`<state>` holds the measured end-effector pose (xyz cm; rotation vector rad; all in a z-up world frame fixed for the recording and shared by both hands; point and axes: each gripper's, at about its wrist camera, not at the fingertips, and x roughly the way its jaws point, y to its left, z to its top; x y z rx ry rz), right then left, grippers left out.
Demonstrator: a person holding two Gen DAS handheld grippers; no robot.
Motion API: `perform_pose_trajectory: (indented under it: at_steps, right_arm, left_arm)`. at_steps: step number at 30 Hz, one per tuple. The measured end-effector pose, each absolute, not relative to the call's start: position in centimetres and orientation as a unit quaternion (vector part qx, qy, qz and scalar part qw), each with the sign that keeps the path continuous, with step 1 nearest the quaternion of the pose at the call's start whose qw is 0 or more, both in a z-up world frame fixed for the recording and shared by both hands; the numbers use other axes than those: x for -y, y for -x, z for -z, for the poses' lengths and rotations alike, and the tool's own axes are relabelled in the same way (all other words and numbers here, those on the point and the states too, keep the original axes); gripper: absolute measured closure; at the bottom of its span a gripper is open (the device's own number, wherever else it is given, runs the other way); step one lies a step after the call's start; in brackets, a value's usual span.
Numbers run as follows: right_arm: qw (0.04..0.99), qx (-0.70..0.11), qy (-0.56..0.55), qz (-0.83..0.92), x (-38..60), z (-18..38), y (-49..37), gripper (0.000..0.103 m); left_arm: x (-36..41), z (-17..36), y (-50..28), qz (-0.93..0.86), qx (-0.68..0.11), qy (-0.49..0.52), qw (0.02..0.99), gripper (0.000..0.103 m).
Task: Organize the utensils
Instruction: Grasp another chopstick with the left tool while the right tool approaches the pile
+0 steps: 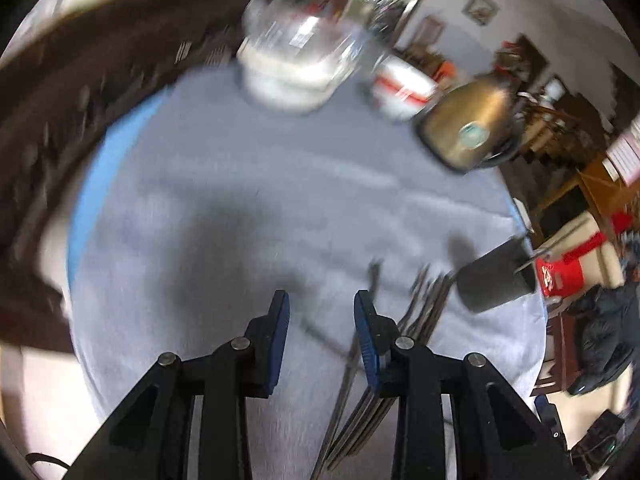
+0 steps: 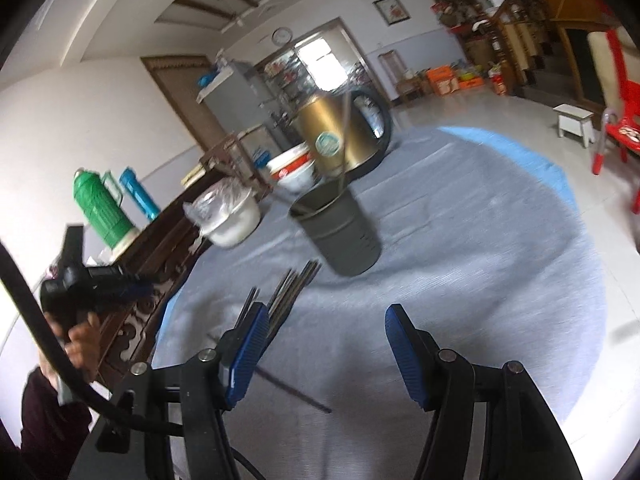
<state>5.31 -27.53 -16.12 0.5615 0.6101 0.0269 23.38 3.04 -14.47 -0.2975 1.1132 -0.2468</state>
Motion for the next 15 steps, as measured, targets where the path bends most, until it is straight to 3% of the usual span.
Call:
perform_pose_trajectory:
  at_steps: [6,15]
  right_arm:
    - [0.914,-0.318,-0.249,-0.027,24.8,16.8,-6.5,0.038]
    - [0.905,-0.334,-0.261,-0.019,25.2,17.6,-6.9,0.038]
  left_arm:
    - [-2.8,20.5,-24.5,0.109,-0.582,0.206,0.779,0.069]
    - [-0.9,22.6,-26.3,0.103,-0.595,0.24,0.761,0.071]
